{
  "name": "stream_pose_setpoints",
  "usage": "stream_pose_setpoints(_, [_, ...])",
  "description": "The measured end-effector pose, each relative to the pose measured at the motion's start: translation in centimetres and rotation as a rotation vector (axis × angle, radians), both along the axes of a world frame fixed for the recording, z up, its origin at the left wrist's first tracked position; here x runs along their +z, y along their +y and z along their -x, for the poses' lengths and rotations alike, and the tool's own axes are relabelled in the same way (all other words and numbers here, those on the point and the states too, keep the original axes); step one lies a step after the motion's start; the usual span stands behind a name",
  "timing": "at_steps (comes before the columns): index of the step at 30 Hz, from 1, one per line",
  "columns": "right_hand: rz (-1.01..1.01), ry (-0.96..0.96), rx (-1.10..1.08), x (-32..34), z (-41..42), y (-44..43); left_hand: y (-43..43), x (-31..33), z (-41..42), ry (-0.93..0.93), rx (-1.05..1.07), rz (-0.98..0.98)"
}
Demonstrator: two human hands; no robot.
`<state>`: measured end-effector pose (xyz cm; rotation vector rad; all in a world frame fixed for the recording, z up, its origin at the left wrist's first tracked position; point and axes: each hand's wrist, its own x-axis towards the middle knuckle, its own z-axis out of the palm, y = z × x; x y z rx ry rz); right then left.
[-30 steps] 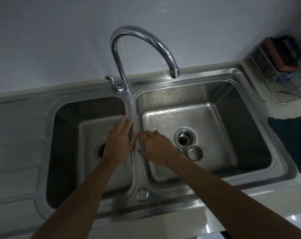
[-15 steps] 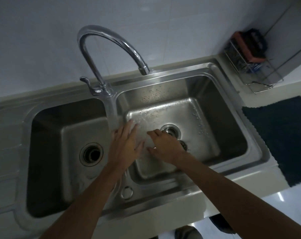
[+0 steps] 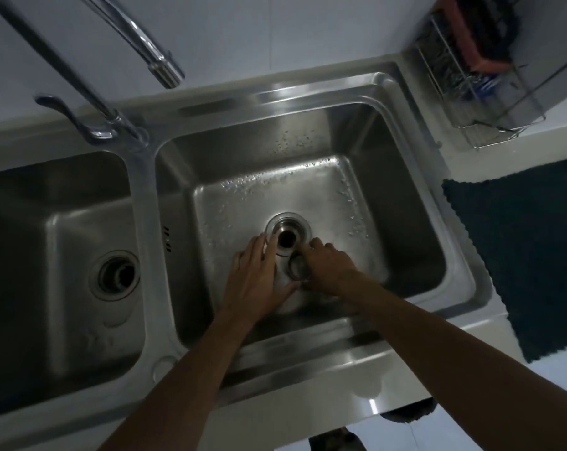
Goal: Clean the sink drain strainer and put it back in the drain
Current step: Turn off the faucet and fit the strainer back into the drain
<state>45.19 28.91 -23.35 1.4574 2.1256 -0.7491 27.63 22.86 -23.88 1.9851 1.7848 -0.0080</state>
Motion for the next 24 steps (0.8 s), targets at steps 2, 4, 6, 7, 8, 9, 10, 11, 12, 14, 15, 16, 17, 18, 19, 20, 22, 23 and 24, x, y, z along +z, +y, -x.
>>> stream_pose_setpoints(2, [-0.004, 0.012, 0.043, -0.7, -0.1, 0.4, 0.5, -0.6, 0.0, 0.017, 0.020, -0.039])
stream_pose_setpoints(4, [-0.009, 0.033, 0.074, -1.4, -0.4, 1.0, 1.1, -1.2, -0.1, 0.030, 0.038, -0.055])
stream_pose_setpoints(6, [-0.017, 0.062, 0.085, -1.9, -0.7, 1.6, 1.8, -2.0, -0.2, 0.036, 0.057, -0.042])
stream_pose_setpoints(7, [-0.026, 0.079, 0.079, -2.0, -0.9, 2.1, 2.2, -2.3, -0.2, 0.034, 0.067, -0.030])
stream_pose_setpoints(8, [-0.042, 0.099, 0.060, -2.1, -1.0, 2.6, 2.6, -2.6, -0.1, 0.028, 0.080, -0.020])
stream_pose_setpoints(9, [-0.066, 0.119, 0.032, -2.1, -1.1, 3.3, 3.0, -2.9, -0.1, 0.019, 0.095, -0.018])
stream_pose_setpoints(10, [-0.092, 0.137, 0.007, -2.0, -1.2, 4.0, 3.4, -3.1, 0.0, 0.015, 0.107, -0.024])
stream_pose_setpoints(11, [-0.115, 0.152, -0.009, -2.0, -1.2, 4.7, 3.8, -3.3, 0.0, 0.018, 0.118, -0.033])
stream_pose_setpoints(12, [-0.130, 0.165, -0.014, -2.0, -1.1, 5.4, 4.2, -3.4, 0.0, 0.024, 0.128, -0.037])
stream_pose_setpoints(14, [-0.141, 0.184, -0.004, -2.3, -0.6, 6.6, 5.1, -3.8, 0.0, 0.029, 0.152, -0.031])
stream_pose_setpoints(15, [-0.139, 0.191, 0.005, -2.5, -0.3, 7.0, 5.3, -3.9, -0.1, 0.031, 0.161, -0.024])
stream_pose_setpoints(16, [-0.134, 0.197, 0.016, -2.7, 0.0, 7.2, 5.6, -4.1, -0.2, 0.036, 0.166, -0.017])
stream_pose_setpoints(17, [-0.129, 0.204, 0.026, -2.9, 0.4, 7.4, 5.7, -4.2, -0.2, 0.043, 0.169, -0.014])
stream_pose_setpoints(18, [-0.124, 0.210, 0.034, -3.1, 0.7, 7.6, 5.8, -4.3, -0.3, 0.049, 0.172, -0.016])
stream_pose_setpoints(19, [-0.122, 0.217, 0.042, -3.4, 1.0, 7.6, 5.8, -4.4, -0.3, 0.050, 0.176, -0.020])
stream_pose_setpoints(20, [-0.124, 0.223, 0.052, -3.6, 1.2, 7.6, 5.9, -4.5, -0.3, 0.048, 0.181, -0.024])
stream_pose_setpoints(22, [-0.143, 0.215, 0.079, -4.0, 1.5, 7.5, 5.9, -4.6, -0.4, 0.046, 0.189, -0.018])
stream_pose_setpoints(23, [-0.157, 0.198, 0.095, -4.2, 1.6, 7.5, 6.0, -4.7, -0.4, 0.049, 0.189, -0.009])
stream_pose_setpoints(24, [-0.170, 0.176, 0.108, -4.4, 1.7, 7.5, 5.9, -4.7, -0.5, 0.054, 0.187, 0.002])
